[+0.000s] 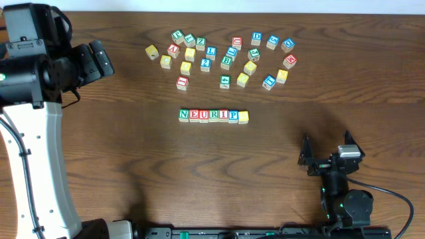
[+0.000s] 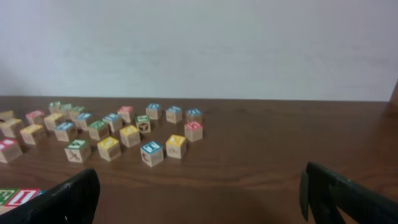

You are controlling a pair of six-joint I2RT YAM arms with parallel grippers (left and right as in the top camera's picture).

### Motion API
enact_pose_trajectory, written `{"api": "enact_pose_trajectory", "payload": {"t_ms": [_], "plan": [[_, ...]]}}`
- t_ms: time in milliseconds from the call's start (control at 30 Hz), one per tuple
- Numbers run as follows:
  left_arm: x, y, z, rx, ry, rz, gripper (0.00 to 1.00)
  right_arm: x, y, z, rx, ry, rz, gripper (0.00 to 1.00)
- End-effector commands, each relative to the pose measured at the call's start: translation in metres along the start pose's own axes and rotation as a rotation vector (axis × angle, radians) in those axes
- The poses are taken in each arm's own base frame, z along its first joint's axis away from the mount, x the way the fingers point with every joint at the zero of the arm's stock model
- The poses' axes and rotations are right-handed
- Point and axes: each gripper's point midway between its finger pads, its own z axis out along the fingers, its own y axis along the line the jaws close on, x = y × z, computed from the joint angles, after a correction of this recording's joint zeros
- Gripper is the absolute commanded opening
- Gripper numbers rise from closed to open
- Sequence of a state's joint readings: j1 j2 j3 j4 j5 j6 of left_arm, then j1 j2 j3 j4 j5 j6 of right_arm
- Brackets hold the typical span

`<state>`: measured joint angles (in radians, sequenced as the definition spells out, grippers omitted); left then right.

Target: Spell out NEURIPS

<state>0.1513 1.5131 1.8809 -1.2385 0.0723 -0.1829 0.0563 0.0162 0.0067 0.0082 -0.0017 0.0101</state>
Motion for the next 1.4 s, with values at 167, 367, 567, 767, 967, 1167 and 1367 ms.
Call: {"api": "enact_pose_trajectory", "payload": {"t_ms": [167, 367, 567, 767, 967, 1167, 1367], "plan": [[-0.003, 0.001, -0.002, -0.005, -0.009, 0.005, 0.97, 0.019, -0.001, -0.001, 0.003, 0.075, 0.010, 0.99], [-0.003, 0.001, -0.002, -0.004, -0.009, 0.005, 0.98, 0.019, -0.001, -0.001, 0.003, 0.076, 0.010, 0.99], [-0.003, 0.001, -0.002, -0.004, -0.009, 0.005, 0.98, 0.019, -0.001, -0.001, 0.003, 0.077, 0.010, 0.99], [-0.003, 0.001, -0.002, -0.005, -0.009, 0.005, 0.98, 0.019, -0.001, -0.001, 0.003, 0.077, 0.010, 0.99], [-0.003, 0.001, -0.002, -0.005, -0.009, 0.005, 0.98, 0.019, -0.001, -0.001, 0.003, 0.077, 0.010, 0.99], [-0.003, 0.009, -0.001, -0.050, -0.015, 0.028, 0.98, 0.019, -0.001, -0.001, 0.002, 0.076, 0.010, 0.99], [0.008, 0.006, 0.000, -0.048, 0.014, 0.042, 0.98, 0.019, -0.001, -0.001, 0.003, 0.077, 0.010, 0.99]]}}
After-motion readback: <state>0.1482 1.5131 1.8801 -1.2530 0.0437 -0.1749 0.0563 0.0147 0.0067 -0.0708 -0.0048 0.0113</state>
